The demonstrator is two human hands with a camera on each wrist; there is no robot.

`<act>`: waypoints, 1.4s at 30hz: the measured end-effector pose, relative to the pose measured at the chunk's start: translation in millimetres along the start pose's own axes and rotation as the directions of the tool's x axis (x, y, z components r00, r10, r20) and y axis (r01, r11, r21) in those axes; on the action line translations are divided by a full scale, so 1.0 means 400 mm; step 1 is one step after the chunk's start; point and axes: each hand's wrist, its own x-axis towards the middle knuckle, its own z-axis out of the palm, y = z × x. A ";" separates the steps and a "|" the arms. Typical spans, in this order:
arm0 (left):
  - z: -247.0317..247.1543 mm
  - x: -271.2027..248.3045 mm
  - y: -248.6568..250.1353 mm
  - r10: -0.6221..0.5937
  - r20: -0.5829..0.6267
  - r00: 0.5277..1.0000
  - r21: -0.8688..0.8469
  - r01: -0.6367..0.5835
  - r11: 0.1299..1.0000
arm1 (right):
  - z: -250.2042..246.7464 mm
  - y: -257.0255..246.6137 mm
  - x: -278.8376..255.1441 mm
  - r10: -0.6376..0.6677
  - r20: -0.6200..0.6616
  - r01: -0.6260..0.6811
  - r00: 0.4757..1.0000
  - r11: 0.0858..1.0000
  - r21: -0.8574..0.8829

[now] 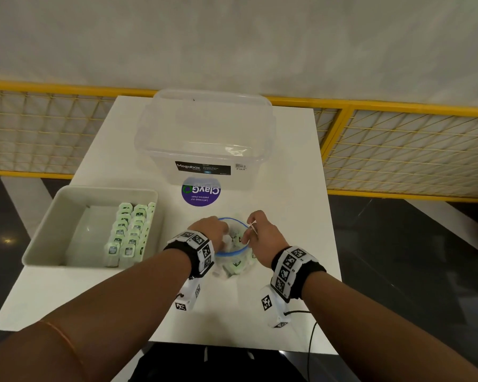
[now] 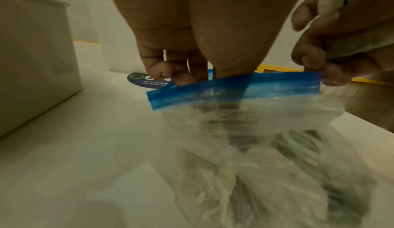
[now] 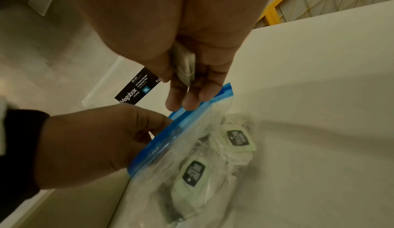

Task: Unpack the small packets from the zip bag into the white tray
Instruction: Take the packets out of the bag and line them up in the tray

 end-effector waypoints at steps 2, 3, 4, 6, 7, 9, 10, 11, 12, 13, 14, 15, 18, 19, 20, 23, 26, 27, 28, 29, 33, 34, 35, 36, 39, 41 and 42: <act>-0.001 -0.003 -0.001 -0.005 0.005 1.000 0.014 0.005 1.000 | 0.001 -0.006 0.001 0.013 0.050 -0.011 0.999 0.999 -0.031; -0.004 -0.003 0.000 -0.003 0.003 1.000 0.028 0.003 1.000 | 0.003 -0.007 0.003 0.019 0.066 -0.016 0.998 0.999 -0.048; -0.008 -0.005 0.000 0.008 -0.008 1.000 0.042 -0.007 0.999 | 0.005 -0.008 0.004 0.023 0.074 -0.019 0.997 0.998 -0.064; -0.019 -0.012 -0.003 0.028 -0.039 0.999 0.031 -0.027 0.999 | 0.008 -0.012 0.010 0.032 0.062 -0.027 0.998 0.996 -0.084; -0.027 -0.016 -0.007 0.031 -0.061 0.998 0.002 -0.031 1.000 | 0.011 -0.016 0.013 0.041 0.050 -0.036 0.998 0.995 -0.090; -0.046 -0.030 -0.022 0.042 -0.128 0.991 -0.082 -0.052 0.995 | 0.016 -0.028 0.019 0.050 0.010 -0.049 0.999 0.994 -0.096; -0.060 -0.042 -0.030 0.050 -0.167 0.985 -0.128 -0.072 0.989 | 0.020 -0.039 0.022 0.048 -0.013 -0.049 0.999 0.993 -0.105; -0.074 -0.053 -0.040 0.054 -0.204 0.977 -0.177 -0.091 0.980 | 0.024 -0.050 0.026 0.037 -0.029 -0.040 0.999 0.993 -0.111; -0.090 -0.065 -0.051 0.061 -0.241 0.968 -0.230 -0.118 0.966 | 0.027 -0.064 0.030 0.022 -0.034 -0.025 0.999 0.993 -0.118; -0.107 -0.079 -0.063 0.075 -0.276 0.958 -0.280 -0.154 0.947 | 0.031 -0.081 0.035 0.006 -0.032 -0.011 0.999 0.991 -0.131; -0.124 -0.093 -0.076 0.097 -0.311 0.945 -0.321 -0.200 0.926 | 0.035 -0.098 0.040 -0.008 -0.033 0.003 0.999 0.990 -0.142; -0.143 -0.108 -0.092 0.120 -0.346 0.930 -0.349 -0.246 0.904 | 0.040 -0.118 0.046 -0.016 -0.036 0.011 0.999 0.989 -0.146; -0.203 -0.158 -0.148 0.178 -0.387 0.905 -0.334 -0.318 0.887 | 0.061 -0.185 0.060 -0.035 -0.044 0.031 0.998 0.996 -0.079; -0.222 -0.174 -0.171 0.201 -0.365 0.909 -0.320 -0.325 0.890 | 0.070 -0.210 0.064 -0.027 -0.045 0.026 0.999 0.999 -0.032; -0.241 -0.190 -0.196 0.233 -0.337 0.912 -0.300 -0.338 0.892 | 0.081 -0.235 0.067 -0.022 -0.039 0.022 0.999 1.000 0.006; -0.285 -0.219 -0.267 0.287 -0.285 0.915 -0.168 -0.343 0.924 | 0.123 -0.296 0.077 -0.016 -0.036 0.016 0.999 1.000 0.022; -0.315 -0.238 -0.330 0.274 -0.273 0.922 0.042 -0.273 0.961 | 0.176 -0.348 0.090 -0.041 -0.116 0.045 0.992 0.998 0.031; -0.320 -0.242 -0.349 0.277 -0.259 0.925 0.099 -0.260 0.961 | 0.195 -0.364 0.092 -0.073 -0.146 0.077 0.987 0.997 0.024; -0.322 -0.245 -0.369 0.285 -0.247 0.926 0.143 -0.256 0.956 | 0.215 -0.384 0.093 -0.128 -0.174 0.128 0.976 0.992 -0.008; -0.324 -0.249 -0.392 0.291 -0.236 0.927 0.163 -0.258 0.952 | 0.236 -0.402 0.098 -0.192 -0.194 0.184 0.962 0.981 -0.057; -0.326 -0.264 -0.452 0.277 -0.242 0.930 0.101 -0.259 0.960 | 0.298 -0.443 0.124 -0.318 -0.230 0.270 0.920 0.938 -0.217; -0.326 -0.268 -0.469 0.279 -0.254 0.926 0.094 -0.264 0.960 | 0.314 -0.450 0.132 -0.324 -0.231 0.273 0.917 0.935 -0.225; -0.325 -0.271 -0.487 0.281 -0.260 0.924 0.087 -0.268 0.960 | 0.328 -0.457 0.139 -0.332 -0.229 0.280 0.915 0.931 -0.234; -0.323 -0.274 -0.505 0.281 -0.261 0.923 0.077 -0.270 0.960 | 0.340 -0.465 0.144 -0.333 -0.225 0.279 0.916 0.929 -0.242; -0.318 -0.281 -0.556 0.262 -0.249 0.932 0.011 -0.267 0.964 | 0.371 -0.487 0.158 -0.296 -0.204 0.246 0.933 0.939 -0.239; -0.321 -0.283 -0.586 0.253 -0.237 0.938 -0.033 -0.269 0.963 | 0.387 -0.500 0.169 -0.267 -0.187 0.220 0.945 0.946 -0.239; -0.324 -0.281 -0.601 0.249 -0.239 0.939 -0.047 -0.267 0.962 | 0.395 -0.503 0.175 -0.255 -0.177 0.210 0.950 0.948 -0.241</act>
